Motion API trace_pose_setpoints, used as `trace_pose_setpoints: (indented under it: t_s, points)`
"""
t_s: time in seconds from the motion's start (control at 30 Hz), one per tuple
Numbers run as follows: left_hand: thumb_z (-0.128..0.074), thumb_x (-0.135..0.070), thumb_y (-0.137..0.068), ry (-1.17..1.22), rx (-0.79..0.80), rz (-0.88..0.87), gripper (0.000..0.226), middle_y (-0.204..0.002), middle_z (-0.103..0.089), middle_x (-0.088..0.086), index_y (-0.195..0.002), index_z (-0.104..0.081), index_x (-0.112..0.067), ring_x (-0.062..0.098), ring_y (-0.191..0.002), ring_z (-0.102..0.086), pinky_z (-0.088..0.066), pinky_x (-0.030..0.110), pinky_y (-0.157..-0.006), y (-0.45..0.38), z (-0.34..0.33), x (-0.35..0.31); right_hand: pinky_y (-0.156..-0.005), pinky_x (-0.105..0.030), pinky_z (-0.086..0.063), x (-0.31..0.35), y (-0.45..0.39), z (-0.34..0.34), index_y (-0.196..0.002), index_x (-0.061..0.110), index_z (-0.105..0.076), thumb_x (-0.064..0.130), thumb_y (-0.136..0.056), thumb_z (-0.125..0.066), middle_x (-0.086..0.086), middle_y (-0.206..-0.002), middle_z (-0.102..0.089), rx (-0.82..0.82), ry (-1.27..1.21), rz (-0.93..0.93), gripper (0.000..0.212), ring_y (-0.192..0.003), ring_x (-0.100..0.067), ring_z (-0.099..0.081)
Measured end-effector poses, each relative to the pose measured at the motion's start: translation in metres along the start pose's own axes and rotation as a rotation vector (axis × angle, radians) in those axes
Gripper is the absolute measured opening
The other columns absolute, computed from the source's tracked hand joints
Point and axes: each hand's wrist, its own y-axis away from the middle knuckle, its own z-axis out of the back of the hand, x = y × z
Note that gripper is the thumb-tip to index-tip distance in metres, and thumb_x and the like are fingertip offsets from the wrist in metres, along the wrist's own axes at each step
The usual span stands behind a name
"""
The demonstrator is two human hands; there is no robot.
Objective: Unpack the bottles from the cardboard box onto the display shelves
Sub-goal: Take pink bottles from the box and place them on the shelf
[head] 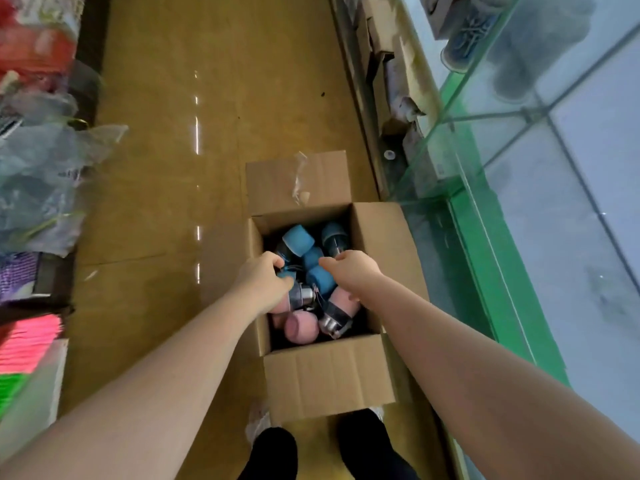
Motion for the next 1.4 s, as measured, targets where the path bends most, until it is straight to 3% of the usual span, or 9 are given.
trace_pose_setpoints:
  t_s: [0.17, 0.43, 0.6, 0.73, 0.87, 1.0, 1.2, 1.3, 1.4]
  points:
    - [-0.058, -0.024, -0.09, -0.019, -0.005, -0.017, 0.04, -0.133, -0.049, 0.011, -0.129, -0.051, -0.015, 0.026, -0.12, -0.048, -0.037, 0.026, -0.093, -0.059, -0.049, 0.03, -0.075, -0.029, -0.043, -0.035, -0.066, -0.05, -0.098, 0.004, -0.058, 0.032, -0.093, -0.047, -0.004, -0.071, -0.047, 0.027, -0.078, -0.05, 0.031, -0.085, -0.023, -0.049]
    - [-0.059, -0.021, -0.089, -0.124, -0.057, -0.062, 0.046, -0.133, -0.046, 0.015, -0.132, -0.047, -0.013, 0.029, -0.123, -0.046, -0.034, 0.031, -0.1, -0.157, -0.156, 0.105, -0.077, -0.037, -0.049, -0.105, -0.181, -0.15, -0.097, 0.011, -0.049, 0.027, -0.092, -0.05, -0.004, -0.075, -0.048, 0.109, -0.515, -0.224, 0.017, -0.088, -0.027, -0.057]
    - [-0.057, -0.025, -0.088, -0.342, -0.096, -0.151, 0.05, -0.135, -0.042, 0.014, -0.135, -0.042, -0.016, 0.032, -0.124, -0.042, -0.032, 0.035, -0.103, -0.205, -0.208, 0.146, -0.061, -0.034, -0.047, -0.137, -0.233, -0.2, -0.08, 0.017, -0.046, 0.028, -0.094, -0.049, -0.002, -0.076, -0.047, 0.179, -0.697, -0.269, 0.018, -0.062, -0.016, -0.048]
    - [-0.057, -0.023, -0.088, -0.493, -0.175, -0.187, 0.054, -0.136, -0.038, 0.011, -0.138, -0.036, -0.018, 0.031, -0.126, -0.037, -0.036, 0.04, -0.1, -0.241, -0.212, 0.162, -0.051, -0.031, -0.048, -0.136, -0.262, -0.228, -0.108, 0.019, -0.049, 0.026, -0.087, -0.051, -0.008, -0.078, -0.051, 0.028, -0.835, -0.314, 0.023, -0.06, -0.025, -0.051]
    - [-0.063, -0.025, -0.082, -0.631, -0.094, -0.181, 0.071, -0.14, -0.036, 0.01, -0.143, -0.028, -0.017, 0.03, -0.131, -0.035, -0.034, 0.038, -0.104, -0.265, -0.21, 0.171, -0.081, -0.039, -0.053, -0.146, -0.285, -0.247, -0.117, 0.012, -0.047, 0.03, -0.083, -0.053, -0.01, -0.111, -0.058, -0.002, -0.887, -0.286, 0.039, -0.086, -0.026, -0.061]
    - [-0.078, -0.034, -0.066, -0.739, 0.09, -0.189, 0.105, -0.145, -0.031, 0.007, -0.148, -0.015, -0.017, 0.025, -0.136, -0.031, -0.031, 0.036, -0.109, -0.272, -0.217, 0.176, -0.067, -0.042, -0.055, -0.154, -0.286, -0.243, -0.131, 0.005, -0.037, 0.027, -0.086, -0.056, -0.019, -0.124, -0.049, -0.056, -0.96, -0.388, 0.053, -0.104, -0.037, -0.057]
    - [-0.083, -0.042, -0.057, -0.876, 0.081, -0.248, 0.117, -0.146, -0.031, 0.005, -0.147, -0.013, -0.018, 0.025, -0.135, -0.029, -0.028, 0.038, -0.11, -0.281, -0.228, 0.176, -0.068, -0.037, -0.052, -0.158, -0.279, -0.233, -0.119, 0.009, -0.051, 0.021, -0.093, -0.052, -0.01, -0.082, -0.051, 0.03, -0.982, -0.348, 0.028, -0.083, -0.03, -0.06]
    - [-0.081, -0.037, -0.061, -0.925, 0.062, -0.248, 0.114, -0.145, -0.032, 0.007, -0.148, -0.01, -0.019, 0.028, -0.13, -0.033, -0.032, 0.037, -0.104, -0.28, -0.232, 0.173, -0.055, -0.031, -0.047, -0.156, -0.278, -0.228, -0.13, 0.011, -0.048, 0.027, -0.093, -0.056, -0.011, -0.09, -0.051, 0.081, -1.005, -0.386, 0.041, -0.065, -0.023, -0.052]
    - [-0.079, -0.035, -0.063, -0.928, 0.042, -0.258, 0.099, -0.136, -0.038, 0.008, -0.143, -0.023, -0.018, 0.028, -0.123, -0.037, -0.039, 0.034, -0.095, -0.278, -0.232, 0.171, -0.072, -0.033, -0.048, -0.157, -0.28, -0.227, -0.128, 0.01, -0.049, 0.025, -0.092, -0.058, -0.009, -0.081, -0.049, 0.102, -1.06, -0.411, 0.04, -0.065, -0.022, -0.05]
